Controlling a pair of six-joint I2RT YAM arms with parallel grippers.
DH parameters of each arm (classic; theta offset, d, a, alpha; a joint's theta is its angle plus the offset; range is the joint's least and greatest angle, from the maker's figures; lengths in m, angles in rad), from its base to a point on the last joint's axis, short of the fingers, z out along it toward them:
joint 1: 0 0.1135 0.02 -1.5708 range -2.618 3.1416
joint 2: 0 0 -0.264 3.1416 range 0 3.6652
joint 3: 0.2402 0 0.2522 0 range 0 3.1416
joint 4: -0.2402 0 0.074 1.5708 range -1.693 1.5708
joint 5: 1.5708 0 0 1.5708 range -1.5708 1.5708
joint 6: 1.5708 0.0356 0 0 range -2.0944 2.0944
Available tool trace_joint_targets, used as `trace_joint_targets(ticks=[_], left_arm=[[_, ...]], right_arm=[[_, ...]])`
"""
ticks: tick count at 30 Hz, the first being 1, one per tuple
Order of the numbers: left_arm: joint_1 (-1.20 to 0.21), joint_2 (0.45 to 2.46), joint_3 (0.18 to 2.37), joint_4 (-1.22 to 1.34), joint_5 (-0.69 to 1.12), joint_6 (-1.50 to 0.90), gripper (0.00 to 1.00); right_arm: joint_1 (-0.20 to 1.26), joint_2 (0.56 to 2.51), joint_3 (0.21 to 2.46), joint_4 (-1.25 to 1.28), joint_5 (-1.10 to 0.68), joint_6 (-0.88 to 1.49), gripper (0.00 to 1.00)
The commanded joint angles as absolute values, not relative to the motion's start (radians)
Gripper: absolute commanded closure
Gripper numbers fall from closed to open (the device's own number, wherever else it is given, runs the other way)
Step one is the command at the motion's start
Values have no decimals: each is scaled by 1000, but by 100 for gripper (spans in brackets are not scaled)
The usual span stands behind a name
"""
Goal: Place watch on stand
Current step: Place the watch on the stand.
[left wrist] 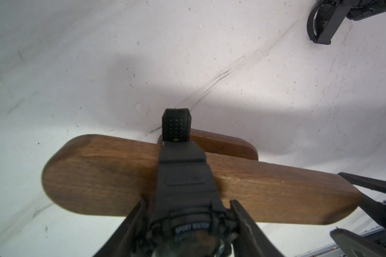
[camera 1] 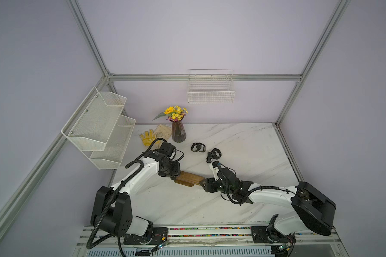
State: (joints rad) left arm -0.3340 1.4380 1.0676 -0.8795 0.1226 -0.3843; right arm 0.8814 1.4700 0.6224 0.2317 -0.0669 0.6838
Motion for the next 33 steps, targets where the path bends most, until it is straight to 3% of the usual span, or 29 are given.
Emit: trace_joint_targets(ticks=[1,9,13,33], left_arm=[[-355,1427,1049,-875,158,-404,43],[-379,1431,1045,-870,164,-410,43],[-389,1431,1047,-870,163,-416,43],[-413,1491,1078,-842,118,-496,42]], right_arm=[[877,1501,617,285,-94,735,41],[858,1510,643,290,-82,693,56],[820,1523,655,290,-101,672,59],[742,1598,711,284,-161,598,51]])
